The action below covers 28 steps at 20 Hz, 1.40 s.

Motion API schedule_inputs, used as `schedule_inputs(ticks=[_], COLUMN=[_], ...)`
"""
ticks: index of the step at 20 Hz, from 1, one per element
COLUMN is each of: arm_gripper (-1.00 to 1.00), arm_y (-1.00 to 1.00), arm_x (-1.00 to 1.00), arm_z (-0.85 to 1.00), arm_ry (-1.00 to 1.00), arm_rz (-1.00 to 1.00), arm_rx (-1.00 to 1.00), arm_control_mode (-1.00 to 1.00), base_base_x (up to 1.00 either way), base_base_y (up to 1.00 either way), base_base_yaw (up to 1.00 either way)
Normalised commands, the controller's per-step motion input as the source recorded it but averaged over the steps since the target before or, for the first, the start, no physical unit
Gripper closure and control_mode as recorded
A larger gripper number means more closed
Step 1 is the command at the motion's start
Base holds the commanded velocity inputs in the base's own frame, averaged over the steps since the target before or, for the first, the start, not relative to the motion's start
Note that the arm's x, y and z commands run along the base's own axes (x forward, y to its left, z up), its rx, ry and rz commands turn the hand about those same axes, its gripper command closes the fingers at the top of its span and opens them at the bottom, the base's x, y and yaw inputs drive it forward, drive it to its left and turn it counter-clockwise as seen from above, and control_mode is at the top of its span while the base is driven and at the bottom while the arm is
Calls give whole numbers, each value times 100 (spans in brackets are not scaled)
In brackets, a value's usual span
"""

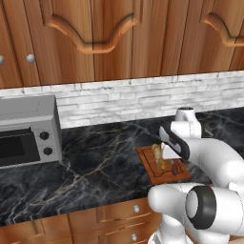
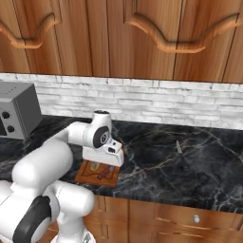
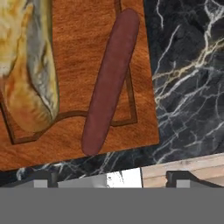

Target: Retrieve the sausage and cheese from the fridge and place them on the cutting board on the counter.

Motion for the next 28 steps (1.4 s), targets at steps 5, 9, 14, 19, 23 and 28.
schedule_inputs(ticks=[5, 9, 14, 19, 23, 28], arm_gripper=[-100, -100, -100, -100, -100, -100], arm_y=[-21, -12, -12, 2, 9, 25], arm_x=[-29, -46, -52, -47, -37, -35], arm_z=[39, 32, 28, 34, 42, 31], arm_ry=[-16, -37, -39, -21, 0, -9], arm_rz=[-2, 7, 10, 9, 1, 0], arm_rx=[8, 3, 0, 0, 0, -7], arm_control_mode=[-100, -100, -100, -100, -100, -100], base_base_x=[0, 0, 0, 0, 0, 0], base_base_y=[0, 0, 0, 0, 0, 0], base_base_yaw=[0, 0, 0, 0, 0, 0])
